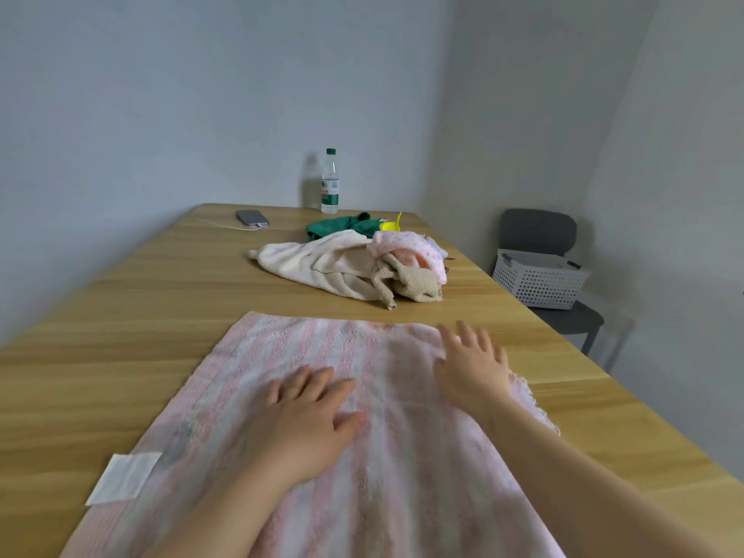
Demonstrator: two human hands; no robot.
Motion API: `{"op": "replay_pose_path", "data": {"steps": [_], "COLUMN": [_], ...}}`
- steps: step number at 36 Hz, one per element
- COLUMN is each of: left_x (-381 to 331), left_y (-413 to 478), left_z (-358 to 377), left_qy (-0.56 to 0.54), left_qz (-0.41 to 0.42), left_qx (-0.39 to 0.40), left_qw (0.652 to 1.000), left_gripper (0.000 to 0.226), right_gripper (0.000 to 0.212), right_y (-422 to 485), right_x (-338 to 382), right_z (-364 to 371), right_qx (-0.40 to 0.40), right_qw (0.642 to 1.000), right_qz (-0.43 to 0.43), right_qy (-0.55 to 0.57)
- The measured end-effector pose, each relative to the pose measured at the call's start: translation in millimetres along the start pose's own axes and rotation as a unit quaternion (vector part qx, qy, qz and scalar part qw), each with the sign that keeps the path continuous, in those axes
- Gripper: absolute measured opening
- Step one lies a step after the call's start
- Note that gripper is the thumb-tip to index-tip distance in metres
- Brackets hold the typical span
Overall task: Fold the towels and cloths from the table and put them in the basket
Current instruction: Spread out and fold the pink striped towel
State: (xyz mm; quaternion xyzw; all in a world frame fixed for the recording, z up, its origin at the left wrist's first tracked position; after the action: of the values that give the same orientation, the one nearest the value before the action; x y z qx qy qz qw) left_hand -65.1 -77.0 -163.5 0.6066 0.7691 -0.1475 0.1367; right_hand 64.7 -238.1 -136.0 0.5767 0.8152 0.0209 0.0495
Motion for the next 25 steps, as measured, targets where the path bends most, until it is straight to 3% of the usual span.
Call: {"op": "replay_pose_path", "data": {"steps": [5, 13, 17, 20, 23, 25], "left_x": [1.9, -13.5, -16.5, -19.1, -20.1, -19.2], "left_y": [-0.2, -18.0, -18.9, -12.3, -5.9, -4.8], "left_z": [0.6, 2.6, 8.7, 10.0, 9.7, 9.4], "left_qy": [-0.001, 0.023, 0.012, 0.005, 0.002, 0.001], "left_qz": [-0.009, 0.027, 0.019, 0.005, 0.000, 0.005], "left_qx": [-0.004, 0.049, 0.054, 0.024, 0.015, 0.008], "left_qw": [1.000, 0.998, 0.998, 1.000, 1.000, 1.000], "left_gripper": [0.053, 0.057, 0.057, 0.057, 0.058, 0.057], "right_gripper": [0.045, 0.060, 0.061, 0.052, 0.048, 0.050], "right_y": [-30.2, -33.4, -44.9, -67.4, -89.9, -93.5], "right_x": [37.7, -26.0, -48.8, -29.9, -8.7, -7.1], "right_z": [13.8, 15.3, 3.7, -3.4, 5.9, 13.8], "right_qx": [0.069, 0.109, 0.045, -0.019, 0.032, 0.039], "right_qw": [0.993, 0.989, 0.994, 0.994, 0.989, 0.986], "right_qz": [-0.099, -0.087, -0.037, -0.092, -0.146, -0.161], "right_qy": [0.008, -0.052, -0.093, -0.056, 0.020, 0.011]}}
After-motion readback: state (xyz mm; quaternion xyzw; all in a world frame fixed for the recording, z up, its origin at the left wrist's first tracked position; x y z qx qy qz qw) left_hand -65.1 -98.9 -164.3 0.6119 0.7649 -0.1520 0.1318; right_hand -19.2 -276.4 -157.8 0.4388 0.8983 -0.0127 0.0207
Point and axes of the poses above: each hand's wrist, its own y-axis towards the middle knuckle, its own z-axis out of the palm, x = y × z, the point moved 3 cm from there along y, towards the middle knuckle, and after that the axes turned 13 degrees about -y, right-handed, at the moved point
